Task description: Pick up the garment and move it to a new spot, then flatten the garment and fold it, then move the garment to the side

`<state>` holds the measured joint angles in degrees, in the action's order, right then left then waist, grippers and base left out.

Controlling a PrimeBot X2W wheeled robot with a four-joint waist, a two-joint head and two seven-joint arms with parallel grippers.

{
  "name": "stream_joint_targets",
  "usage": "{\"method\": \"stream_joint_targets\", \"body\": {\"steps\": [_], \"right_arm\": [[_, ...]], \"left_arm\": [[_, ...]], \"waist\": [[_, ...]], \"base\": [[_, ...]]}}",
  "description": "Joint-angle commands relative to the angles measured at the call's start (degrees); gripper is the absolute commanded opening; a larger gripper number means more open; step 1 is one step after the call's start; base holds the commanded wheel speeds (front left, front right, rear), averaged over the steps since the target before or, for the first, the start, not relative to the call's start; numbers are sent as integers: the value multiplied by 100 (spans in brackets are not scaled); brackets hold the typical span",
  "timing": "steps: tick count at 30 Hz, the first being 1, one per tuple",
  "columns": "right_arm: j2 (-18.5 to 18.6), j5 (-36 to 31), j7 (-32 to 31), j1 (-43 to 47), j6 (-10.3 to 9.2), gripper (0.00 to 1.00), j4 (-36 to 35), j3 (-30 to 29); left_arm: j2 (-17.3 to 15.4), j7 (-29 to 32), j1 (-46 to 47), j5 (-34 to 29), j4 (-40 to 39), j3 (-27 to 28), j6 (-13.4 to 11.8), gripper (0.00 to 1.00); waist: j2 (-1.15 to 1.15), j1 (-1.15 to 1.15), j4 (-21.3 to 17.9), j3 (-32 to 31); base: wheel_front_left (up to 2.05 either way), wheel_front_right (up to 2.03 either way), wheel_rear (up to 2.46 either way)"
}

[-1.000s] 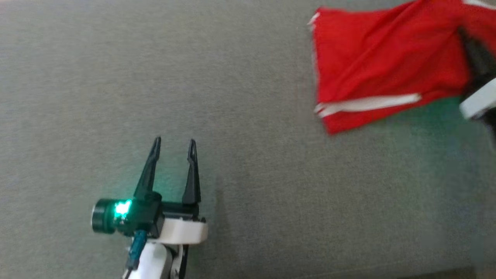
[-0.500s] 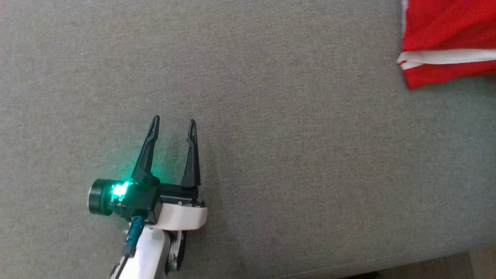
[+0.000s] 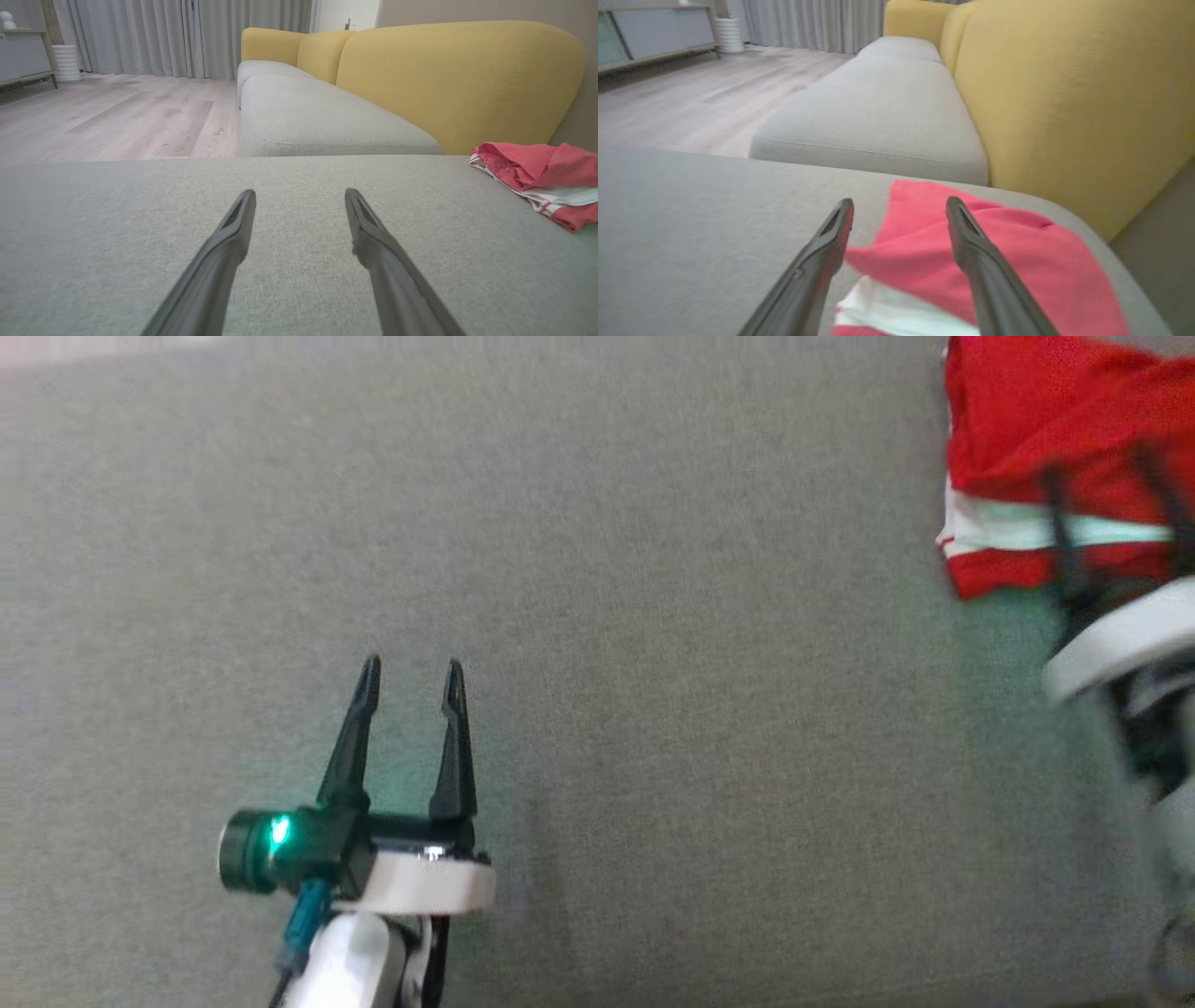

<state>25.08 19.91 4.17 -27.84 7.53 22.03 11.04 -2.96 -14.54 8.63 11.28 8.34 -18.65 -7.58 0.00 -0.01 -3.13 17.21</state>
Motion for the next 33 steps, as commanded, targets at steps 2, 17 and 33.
{"method": "stream_joint_targets", "body": {"steps": [2,17,33], "right_arm": [[-244,-69,302,315,-4,100,-220,236],[-2074,-772,1081,2619,-4,100,-1465,-102],[-2216,-1074,1082,3609,-4,100,-1693,-632]], "left_arm": [[8,-46,-136,40,-218,186,-55,100],[8,-46,-1226,-77,-833,358,-183,100],[8,-46,-1816,-234,-808,526,-33,100]], "waist": [[0,1,148,-507],[0,1,553,-1935],[0,1,643,-2233]], "base": [[0,0,0],[0,0,0],[0,0,0]]}}
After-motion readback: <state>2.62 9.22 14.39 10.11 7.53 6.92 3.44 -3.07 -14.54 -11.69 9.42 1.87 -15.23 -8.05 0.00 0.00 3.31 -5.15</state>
